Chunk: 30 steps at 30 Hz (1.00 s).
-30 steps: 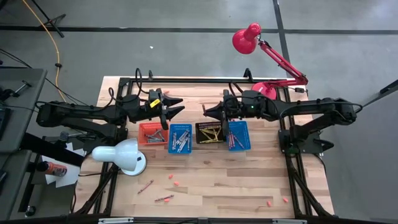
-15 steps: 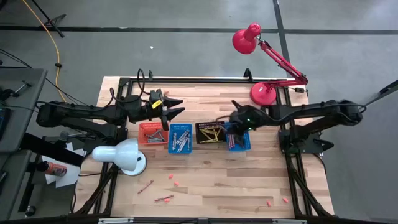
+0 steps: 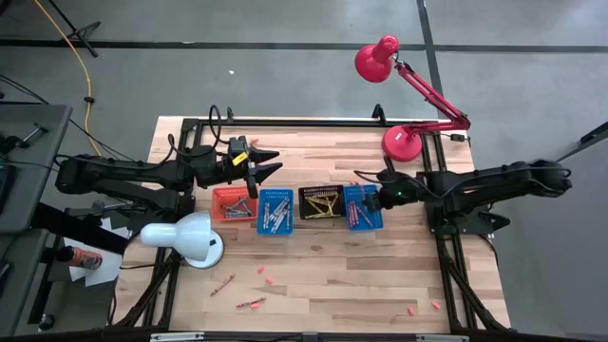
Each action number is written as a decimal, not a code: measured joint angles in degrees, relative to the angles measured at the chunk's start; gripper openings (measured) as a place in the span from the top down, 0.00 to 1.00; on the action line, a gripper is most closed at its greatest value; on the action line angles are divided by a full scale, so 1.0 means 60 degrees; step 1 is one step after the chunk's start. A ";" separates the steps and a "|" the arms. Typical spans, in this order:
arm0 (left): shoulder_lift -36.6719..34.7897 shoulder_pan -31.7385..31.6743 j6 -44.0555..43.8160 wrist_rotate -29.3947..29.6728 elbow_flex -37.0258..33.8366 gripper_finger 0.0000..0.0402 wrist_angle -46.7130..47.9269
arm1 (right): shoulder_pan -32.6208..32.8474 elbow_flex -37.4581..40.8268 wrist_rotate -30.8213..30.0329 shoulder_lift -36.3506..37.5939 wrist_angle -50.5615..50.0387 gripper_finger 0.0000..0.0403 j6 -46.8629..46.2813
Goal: Sort crayons
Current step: Put the pink crayon into the right blue bin, then put the top right pink crayon into the right blue bin
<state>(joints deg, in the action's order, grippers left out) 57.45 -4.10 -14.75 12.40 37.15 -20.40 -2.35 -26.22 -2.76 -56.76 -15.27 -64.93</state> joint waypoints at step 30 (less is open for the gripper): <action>0.0000 0.0000 -0.0016 0.0069 0.0000 0.57 -0.0069 | 0.0022 0.0015 0.1265 -0.0458 0.0276 0.64 -0.0709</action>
<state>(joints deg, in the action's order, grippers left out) 57.45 -4.10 -14.85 12.82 37.15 -20.82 -2.22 -26.13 4.83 -59.51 -13.61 -69.19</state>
